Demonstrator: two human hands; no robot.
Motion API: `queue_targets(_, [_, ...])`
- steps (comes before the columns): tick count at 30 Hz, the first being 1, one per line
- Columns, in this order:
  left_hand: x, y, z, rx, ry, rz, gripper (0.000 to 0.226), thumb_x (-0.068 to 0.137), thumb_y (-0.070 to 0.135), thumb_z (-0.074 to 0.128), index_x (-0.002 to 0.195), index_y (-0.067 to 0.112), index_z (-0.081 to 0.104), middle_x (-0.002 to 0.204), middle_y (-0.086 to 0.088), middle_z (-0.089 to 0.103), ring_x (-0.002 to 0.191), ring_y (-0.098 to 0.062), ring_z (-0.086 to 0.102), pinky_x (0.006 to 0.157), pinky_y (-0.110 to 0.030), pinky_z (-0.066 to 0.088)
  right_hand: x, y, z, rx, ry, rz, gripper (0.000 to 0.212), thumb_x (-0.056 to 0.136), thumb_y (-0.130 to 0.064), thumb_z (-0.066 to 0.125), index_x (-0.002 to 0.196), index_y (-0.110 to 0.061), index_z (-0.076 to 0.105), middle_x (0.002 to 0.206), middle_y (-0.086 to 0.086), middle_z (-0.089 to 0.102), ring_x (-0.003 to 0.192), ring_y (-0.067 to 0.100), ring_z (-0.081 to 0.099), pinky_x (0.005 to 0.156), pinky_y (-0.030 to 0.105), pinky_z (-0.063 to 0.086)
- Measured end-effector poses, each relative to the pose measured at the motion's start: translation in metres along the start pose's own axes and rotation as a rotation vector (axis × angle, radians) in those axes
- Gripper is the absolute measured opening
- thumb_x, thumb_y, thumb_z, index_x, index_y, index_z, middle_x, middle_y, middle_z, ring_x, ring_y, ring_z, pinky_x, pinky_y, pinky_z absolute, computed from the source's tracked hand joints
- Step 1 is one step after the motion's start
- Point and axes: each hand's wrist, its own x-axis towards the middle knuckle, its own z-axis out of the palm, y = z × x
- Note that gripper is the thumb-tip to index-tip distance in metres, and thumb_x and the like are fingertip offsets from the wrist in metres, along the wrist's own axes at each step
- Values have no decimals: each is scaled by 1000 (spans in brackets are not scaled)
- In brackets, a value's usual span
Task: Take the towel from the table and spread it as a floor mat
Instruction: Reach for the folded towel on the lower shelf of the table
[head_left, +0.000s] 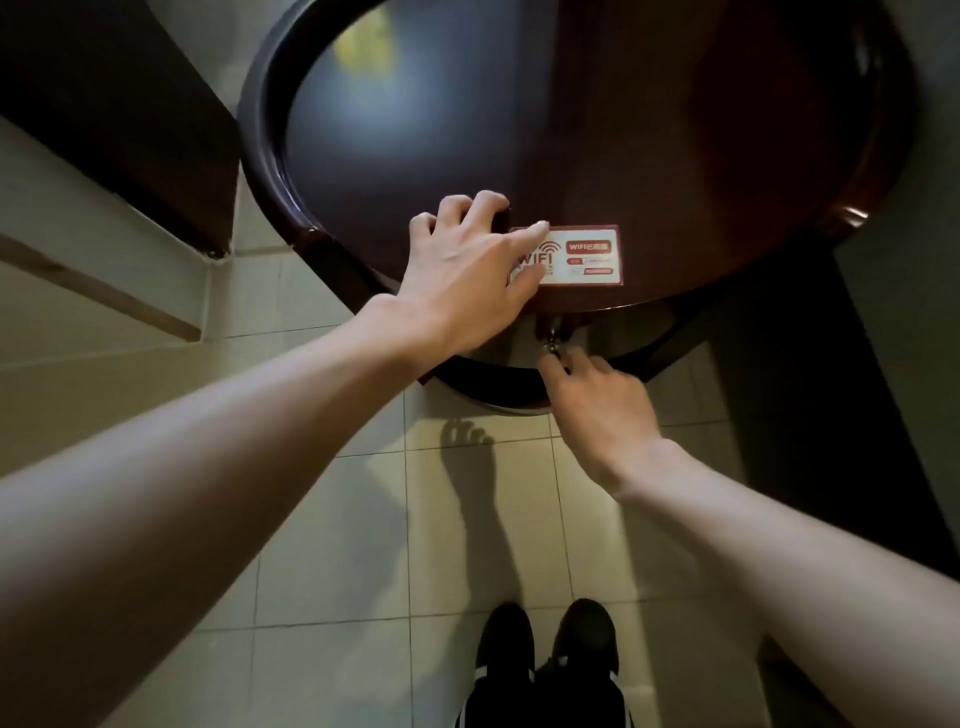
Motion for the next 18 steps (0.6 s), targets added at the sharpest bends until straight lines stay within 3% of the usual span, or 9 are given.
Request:
queue_targets(6, [-1, 3, 4, 65, 35, 0, 46, 96, 48, 39, 140, 36, 43, 142, -6, 38, 128, -33, 32, 99, -50, 28, 9, 2, -6, 95, 29, -8, 33, 84, -3, 57, 116, -10, 50, 104, 10, 58, 92, 31, 59, 62, 36, 44])
queue_targets(15, [0, 4, 5, 57, 24, -26, 45, 96, 47, 41, 139, 35, 45, 144, -7, 37, 131, -34, 30, 101, -51, 27, 10, 3, -9, 79, 67, -38, 26, 84, 0, 56, 109, -7, 53, 96, 11, 62, 87, 34, 62, 58, 35, 37])
queue_targets(18, [0, 4, 4, 44, 13, -35, 44, 97, 47, 41, 139, 35, 45, 145, -7, 37, 132, -34, 29, 103, -51, 26, 7, 2, -7, 92, 62, -38, 28, 84, 2, 52, 110, -6, 53, 98, 11, 62, 88, 35, 62, 60, 37, 40])
